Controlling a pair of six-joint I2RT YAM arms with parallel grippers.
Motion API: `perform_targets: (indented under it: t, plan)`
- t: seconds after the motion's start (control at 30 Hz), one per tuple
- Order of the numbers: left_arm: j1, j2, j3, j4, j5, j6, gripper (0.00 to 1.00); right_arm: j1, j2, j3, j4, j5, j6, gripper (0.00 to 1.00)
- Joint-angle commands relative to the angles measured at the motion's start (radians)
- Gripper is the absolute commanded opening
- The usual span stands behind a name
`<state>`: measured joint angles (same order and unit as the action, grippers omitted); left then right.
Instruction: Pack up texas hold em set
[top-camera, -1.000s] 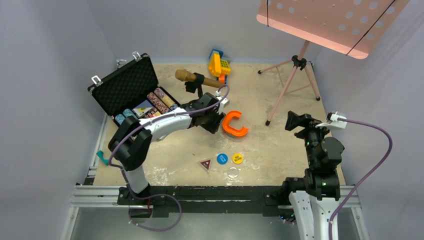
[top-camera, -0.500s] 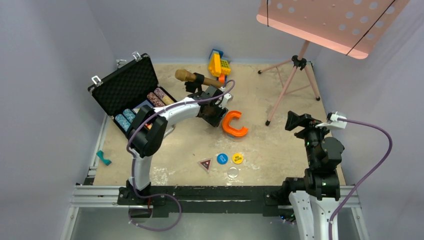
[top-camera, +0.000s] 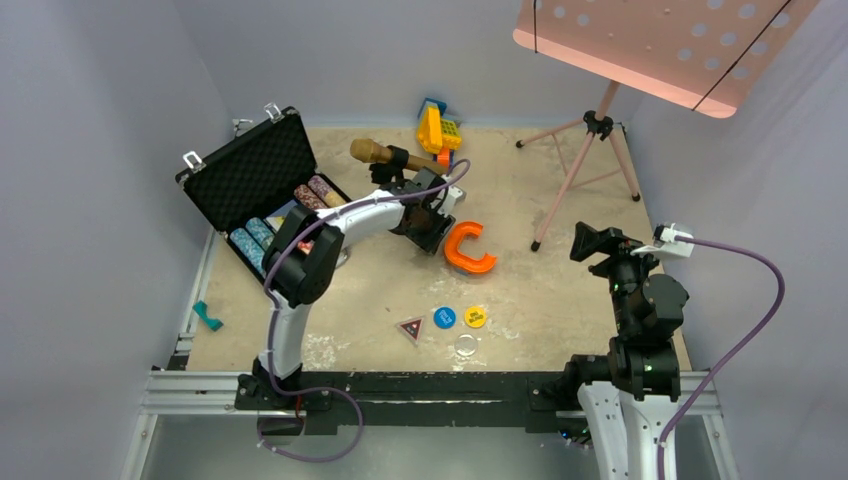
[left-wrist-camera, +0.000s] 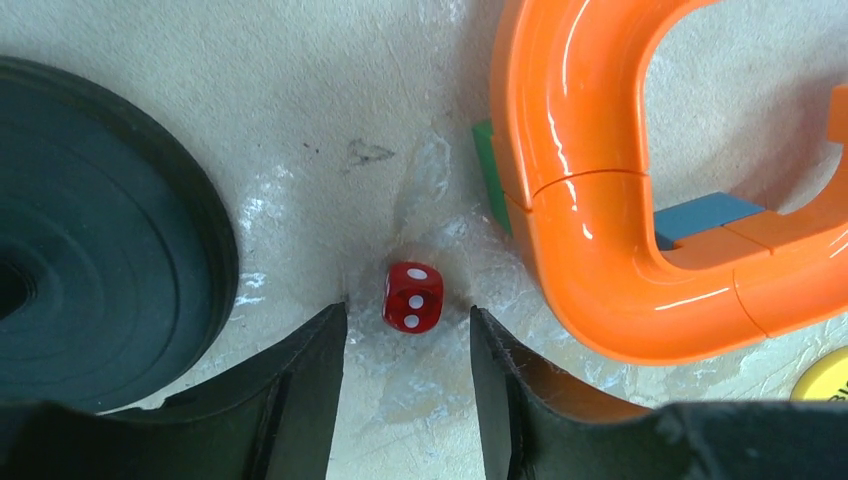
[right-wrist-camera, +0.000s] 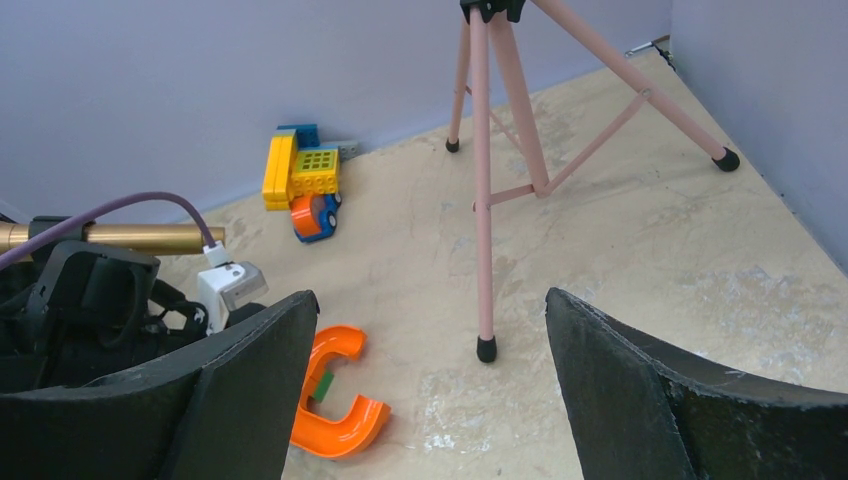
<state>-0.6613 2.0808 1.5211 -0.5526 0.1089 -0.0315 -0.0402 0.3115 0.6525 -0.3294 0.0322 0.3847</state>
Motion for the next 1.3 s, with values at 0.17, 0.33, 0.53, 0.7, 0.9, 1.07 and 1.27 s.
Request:
perform_targets:
  t: [0.17,0.33,0.53,0.7,0.9,1.07,1.27]
  plan:
    - [0.004,0.054,0.098,-0.021,0.015,0.027,0.49,-0.004,0.003,0.010,0.043,-0.018,-0.012,0.89]
    - [0.004,0.059,0.097,-0.026,-0.007,0.027,0.39,-0.004,0.006,0.007,0.047,-0.018,-0.011,0.89]
    - [0.002,0.034,0.063,-0.028,-0.012,0.024,0.08,-0.004,0.008,0.003,0.056,-0.019,-0.010,0.89]
    - [0.004,-0.074,-0.038,-0.019,-0.045,-0.013,0.00,-0.004,0.006,0.003,0.056,-0.016,-0.010,0.89]
    - [0.029,-0.281,-0.201,-0.039,-0.084,-0.107,0.00,-0.004,0.006,0.002,0.057,-0.016,-0.010,0.89]
    - [0.048,-0.459,-0.286,-0.131,-0.078,-0.189,0.00,-0.004,0.004,0.004,0.051,-0.010,-0.010,0.89]
    - [0.141,-0.626,-0.371,-0.252,-0.067,-0.233,0.00,-0.004,-0.001,0.005,0.047,-0.007,-0.010,0.89]
